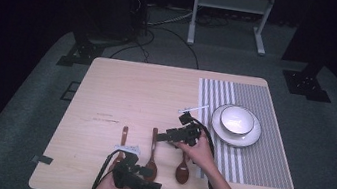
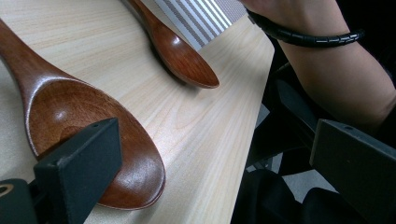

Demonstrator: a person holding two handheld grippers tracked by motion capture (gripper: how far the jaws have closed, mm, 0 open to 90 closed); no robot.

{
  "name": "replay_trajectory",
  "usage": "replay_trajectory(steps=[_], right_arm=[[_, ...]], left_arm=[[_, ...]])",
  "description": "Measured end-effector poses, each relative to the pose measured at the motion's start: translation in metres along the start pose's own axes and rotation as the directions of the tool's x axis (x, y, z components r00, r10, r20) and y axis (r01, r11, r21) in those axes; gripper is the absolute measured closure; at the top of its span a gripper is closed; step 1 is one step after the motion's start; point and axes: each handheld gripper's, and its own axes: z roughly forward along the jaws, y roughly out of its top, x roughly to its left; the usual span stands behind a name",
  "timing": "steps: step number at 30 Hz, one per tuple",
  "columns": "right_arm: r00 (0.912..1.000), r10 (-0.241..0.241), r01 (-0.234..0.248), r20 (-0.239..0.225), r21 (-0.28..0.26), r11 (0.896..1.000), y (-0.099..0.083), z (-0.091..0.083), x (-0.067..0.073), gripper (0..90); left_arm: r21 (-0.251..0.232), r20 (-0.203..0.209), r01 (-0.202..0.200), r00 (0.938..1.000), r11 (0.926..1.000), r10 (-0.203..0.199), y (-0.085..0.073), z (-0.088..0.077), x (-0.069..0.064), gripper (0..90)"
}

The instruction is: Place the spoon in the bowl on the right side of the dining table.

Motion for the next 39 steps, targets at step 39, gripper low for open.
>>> replay_trajectory(steps=[39], right_arm=[[0.9948, -0.044, 0.038, 0.091, 0.063, 0.997, 0.019, 0.047, 0.009, 39.6]], left_arm=[[-0.002, 0.006, 0.0, 1.0, 1.0, 0.0, 0.0, 0.0, 0.001, 1.0]])
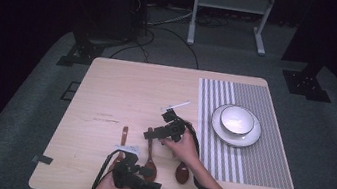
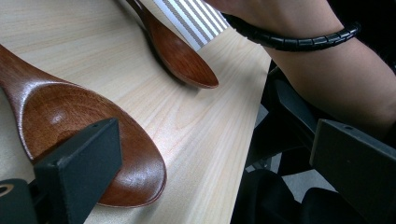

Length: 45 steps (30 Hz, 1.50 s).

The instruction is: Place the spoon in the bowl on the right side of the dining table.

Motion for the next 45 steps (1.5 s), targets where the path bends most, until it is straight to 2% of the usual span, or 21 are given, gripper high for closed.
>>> replay_trajectory(steps=[3, 8, 13, 16, 23, 26, 29, 31, 34, 36, 38, 40, 45], right_arm=[[0.9999, 0.007, -0.007, 0.013, 0.003, 1.0, 0.0, 0.003, -0.001, 48.3], [0.9994, 0.034, -0.034, 0.002, -0.003, 0.999, 0.0, 0.003, -0.005, 65.6], [0.9957, 0.087, -0.087, -0.034, -0.026, 0.996, -0.003, -0.004, -0.011, 69.1], [0.99, 0.121, -0.124, -0.073, -0.044, 0.991, -0.004, -0.011, -0.014, 71.4], [0.9762, 0.165, -0.178, -0.14, -0.081, 0.981, -0.01, -0.025, -0.019, 75.3], [0.9665, 0.192, -0.21, -0.171, -0.098, 0.973, -0.013, -0.03, -0.02, 77.0], [0.9506, 0.223, -0.25, -0.216, -0.108, 0.962, -0.015, -0.034, -0.021, 80.3], [0.9448, 0.229, -0.261, -0.234, -0.114, 0.959, -0.015, -0.035, -0.021, 82.0], [0.9305, 0.243, -0.283, -0.274, -0.116, 0.952, -0.015, -0.039, -0.022, 83.2], [0.9318, 0.238, -0.279, -0.274, -0.121, 0.952, -0.016, -0.042, -0.022, 83.2], [0.9296, 0.243, -0.285, -0.277, -0.125, 0.95, -0.016, -0.046, -0.023, 83.4], [0.9263, 0.25, -0.296, -0.282, -0.136, 0.945, -0.016, -0.05, -0.025, 83.4], [0.9265, 0.258, -0.309, -0.274, -0.163, 0.937, -0.017, -0.066, -0.031, 83.4]], left_arm=[[0.001, -0.001, -0.002, 1.0, 1.0, 0.002, 0.0, 0.0, 0.0, 1.0], [0.002, 0.0, -0.001, 1.0, 1.0, 0.001, 0.0, 0.0, 0.0, 1.0], [0.001, -0.002, -0.001, 1.0, 1.0, 0.001, 0.0, 0.0, 0.0, 1.0], [0.002, -0.001, 0.0, 1.0, 1.0, 0.0, 0.0, 0.0, 0.0, 1.0], [0.0, -0.003, -0.001, 1.0, 1.0, 0.001, 0.0, 0.0, -0.001, 1.0], [-0.004, 0.004, -0.003, 1.0, 1.0, 0.003, 0.0, 0.0, 0.0, 1.0], [-0.009, 0.007, -0.006, 1.0, 0.9999, 0.006, 0.001, -0.001, 0.0, 1.0], [-0.012, 0.012, -0.007, 0.9999, 0.9999, 0.007, 0.001, -0.002, 0.001, 1.0], [-0.026, 0.031, -0.012, 0.9994, 0.9996, 0.013, 0.002, -0.005, 0.002, 1.0], [-0.04, 0.039, -0.021, 0.999, 0.999, 0.023, 0.004, -0.007, 0.001, 1.0], [-0.054, 0.043, -0.025, 0.9987, 0.9982, 0.027, 0.004, -0.009, 0.0, 1.0], [-0.061, 0.04, -0.024, 0.9988, 0.9979, 0.027, 0.004, -0.009, 0.0, 1.0], [-0.074, 0.031, -0.029, 0.999, 0.9968, 0.032, 0.004, -0.012, -0.001, 1.0]])
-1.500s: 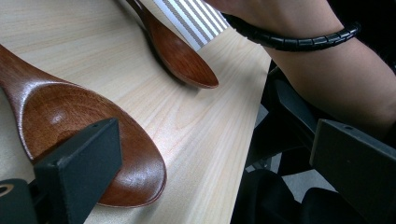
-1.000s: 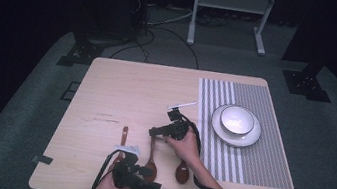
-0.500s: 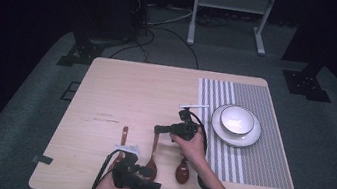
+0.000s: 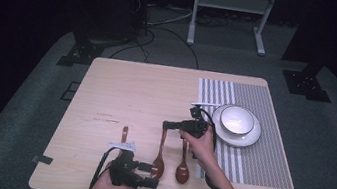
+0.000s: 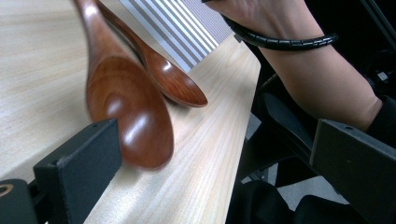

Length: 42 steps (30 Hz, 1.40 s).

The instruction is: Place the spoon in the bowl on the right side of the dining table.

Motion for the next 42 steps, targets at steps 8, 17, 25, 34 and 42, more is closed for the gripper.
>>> replay_trajectory(steps=[8, 17, 25, 34, 42], right_arm=[[0.9995, 0.01, -0.008, 0.032, -0.068, 0.998, 0.007, -0.035, -0.003, 83.4], [0.9954, 0.035, -0.02, 0.089, -0.165, 0.986, 0.016, -0.083, -0.01, 83.4], [0.9888, 0.065, -0.031, 0.134, -0.244, 0.969, 0.023, -0.121, -0.016, 83.4], [0.9826, 0.088, -0.034, 0.163, -0.306, 0.952, 0.028, -0.147, -0.019, 83.4], [0.9776, 0.116, -0.05, 0.176, -0.341, 0.939, 0.03, -0.16, -0.025, 83.4]], left_arm=[[-0.004, -0.007, -0.001, 1.0, 1.0, 0.001, 0.0, -0.001, 0.0, 0.9], [0.004, -0.012, -0.006, 0.9999, 1.0, 0.006, -0.001, 0.001, 0.0, 1.0], [0.008, -0.012, -0.006, 0.9999, 1.0, 0.006, -0.002, 0.002, 0.0, 0.9], [0.005, -0.012, -0.005, 0.9999, 1.0, 0.005, -0.002, 0.002, 0.0, 0.9], [0.002, -0.012, -0.004, 0.9999, 1.0, 0.004, -0.002, 0.003, 0.001, 0.9]])
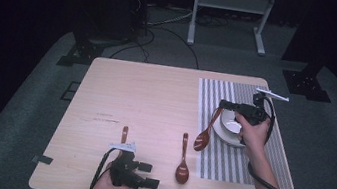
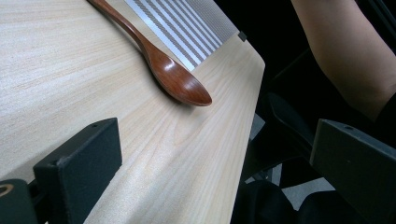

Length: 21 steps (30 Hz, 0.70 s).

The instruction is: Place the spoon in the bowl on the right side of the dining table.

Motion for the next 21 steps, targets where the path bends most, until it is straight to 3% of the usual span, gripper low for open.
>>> replay_trajectory(steps=[21], right_arm=[[0.9958, 0.066, -0.06, 0.064, -0.093, 0.994, 0.021, -0.03, -0.02, 83.4]], left_arm=[[0.0, -0.001, -0.002, 1.0, 1.0, 0.002, 0.0, 0.0, 0.0, 0.9]])
